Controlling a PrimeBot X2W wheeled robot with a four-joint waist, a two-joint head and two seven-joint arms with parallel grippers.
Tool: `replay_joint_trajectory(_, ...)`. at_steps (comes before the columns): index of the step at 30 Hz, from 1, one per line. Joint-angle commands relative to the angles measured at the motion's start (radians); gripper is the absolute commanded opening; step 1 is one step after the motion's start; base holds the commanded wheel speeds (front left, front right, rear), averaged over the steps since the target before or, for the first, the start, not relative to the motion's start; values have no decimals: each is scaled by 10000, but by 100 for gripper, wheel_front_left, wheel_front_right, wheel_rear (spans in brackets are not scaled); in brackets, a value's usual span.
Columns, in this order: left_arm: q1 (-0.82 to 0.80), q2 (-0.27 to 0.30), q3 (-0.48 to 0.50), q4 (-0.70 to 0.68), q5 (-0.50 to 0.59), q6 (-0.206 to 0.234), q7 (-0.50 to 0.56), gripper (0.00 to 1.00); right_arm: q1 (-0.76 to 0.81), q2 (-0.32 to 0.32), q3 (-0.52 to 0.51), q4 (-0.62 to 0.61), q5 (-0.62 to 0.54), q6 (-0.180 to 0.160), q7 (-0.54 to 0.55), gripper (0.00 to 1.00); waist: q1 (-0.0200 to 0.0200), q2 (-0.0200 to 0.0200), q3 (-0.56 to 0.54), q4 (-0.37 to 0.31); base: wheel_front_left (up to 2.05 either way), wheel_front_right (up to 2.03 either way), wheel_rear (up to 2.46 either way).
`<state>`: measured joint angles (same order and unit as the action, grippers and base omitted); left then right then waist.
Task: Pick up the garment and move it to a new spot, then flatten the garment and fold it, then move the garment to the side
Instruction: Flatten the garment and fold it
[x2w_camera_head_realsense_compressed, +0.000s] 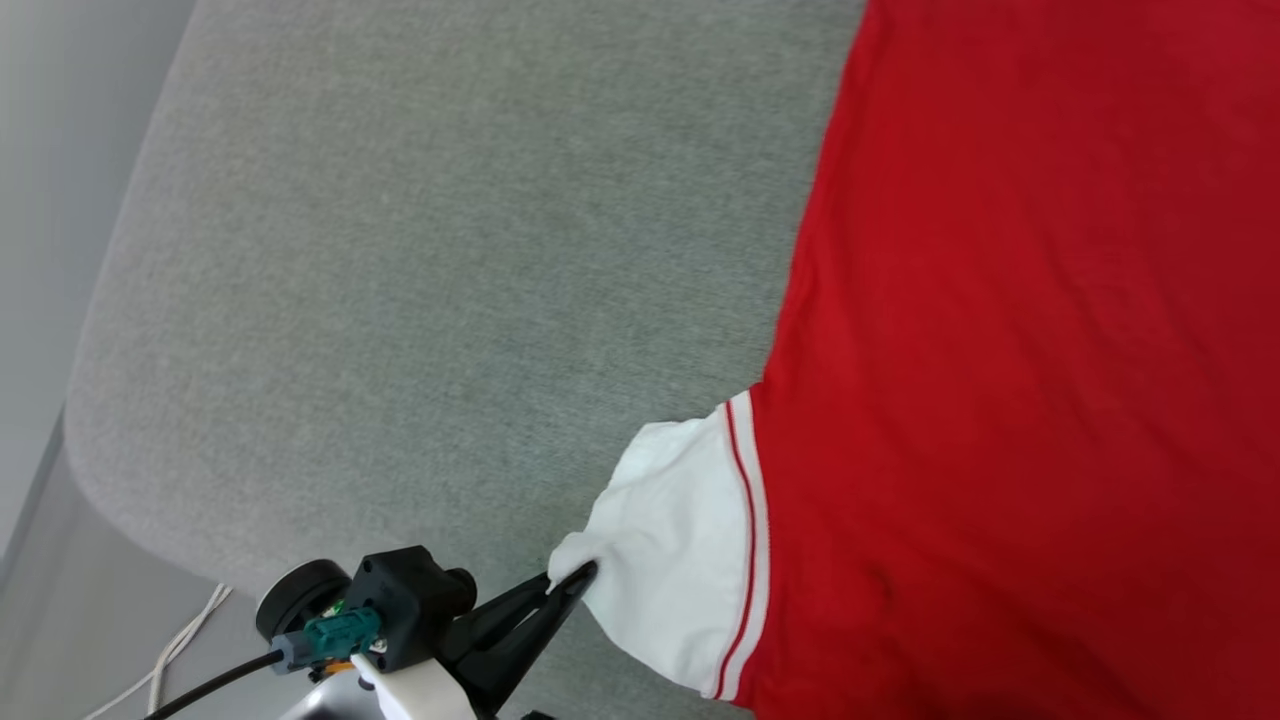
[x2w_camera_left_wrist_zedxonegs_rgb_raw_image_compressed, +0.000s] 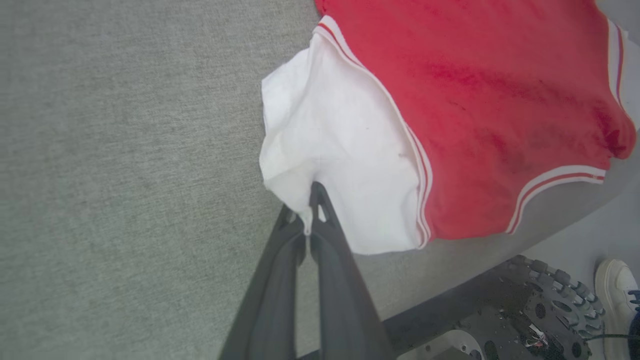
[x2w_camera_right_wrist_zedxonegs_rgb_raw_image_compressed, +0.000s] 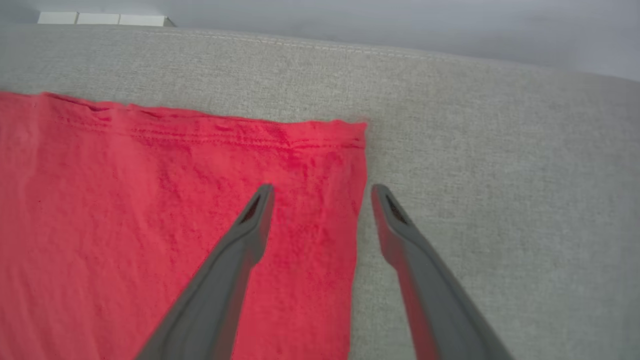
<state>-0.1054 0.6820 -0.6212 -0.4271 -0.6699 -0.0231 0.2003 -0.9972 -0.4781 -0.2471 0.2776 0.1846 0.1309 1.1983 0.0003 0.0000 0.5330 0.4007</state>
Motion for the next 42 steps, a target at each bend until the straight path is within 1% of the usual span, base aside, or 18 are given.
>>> replay_joint_trajectory(1, -171, -116, -43, 35, 4, -71, -94, 0, -279, -130, -133, 175, -212, -4, 99, 100, -3, 0, 554, 631, 0, 0, 0)
replay_joint_trajectory(4, -351, -225, -17, 133, -3, -144, -210, 0, -531, -283, -404, 435, -641, -4, 159, 100, -3, 0, 755, 872, 0, 0, 0)
replay_joint_trajectory(8, -486, -354, -55, 246, 9, -249, -371, 0, -298, -561, -506, 644, -1021, -4, 332, 100, -3, 0, 945, 1080, 0, 0, 0)
replay_joint_trajectory(15, -629, -485, -113, 536, 3, -345, -540, 0, 412, -113, -734, 847, -869, -4, 725, 100, -3, 0, 1069, 1164, 0, 0, 0)
replay_joint_trajectory(16, -654, -489, -118, 564, 11, -363, -554, 0, 490, -127, -710, 835, -839, -4, 752, 46, -3, 0, 1075, 1166, 0, 0, 0)
replay_joint_trajectory(17, -676, -494, -122, 586, 17, -363, -569, 0, 561, -176, -657, 817, -817, -4, 773, 0, -3, 0, 1076, 1166, 0, 0, 0)
replay_joint_trajectory(21, -720, -498, -94, 713, 67, -350, -637, 0, 765, -242, -694, 758, -726, -4, 805, 0, -3, 0, 968, 1087, 0, 0, 0)
replay_joint_trajectory(25, -697, -478, -24, 776, 103, -237, -736, 0, 1077, -171, -670, 755, -617, -4, 602, 0, -3, 0, 617, 814, 0, 0, 0)
replay_joint_trajectory(29, -532, -329, 108, 844, 127, -45, -726, 0, 1557, -53, -811, 917, -356, -5, 194, 0, -3, 0, 16, 332, 0, 0, 0)
replay_joint_trajectory(32, -392, -181, 201, 913, 92, 104, -667, 0, 2294, -118, -604, 967, -81, -7, -78, 0, -3, 0, -576, -87, 0, 0, 0)
replay_joint_trajectory(36, -78, -24, 374, 983, -50, 377, -656, 0, 3204, 32, -647, 944, 640, -7, -436, 0, -3, 0, -1421, -711, 0, 0, 0)
replay_joint_trajectory(38, 91, 38, 490, 1016, -163, 513, -686, 0, 3715, -27, -547, 859, 952, -7, -643, 0, -3, 0, -1822, -1045, 0, 0, 0)
replay_joint_trajectory(39, 91, 38, 490, 1016, -163, 513, -686, 0, 3715, -27, -547, 859, 952, -7, -643, 0, -3, 0, -1822, -1045, 0, 0, 0)
replay_joint_trajectory(41, 244, 154, 581, 1065, -209, 615, -712, 0, 4313, -79, -347, 710, 1293, -7, -792, 0, -3, 0, -2238, -1359, 0, 0, 0)
replay_joint_trajectory(42, 357, 124, 625, 1049, -330, 655, -765, 0, 4595, -59, -279, 609, 1486, -5, -843, 0, -3, 0, -2449, -1514, 0, 0, 0)
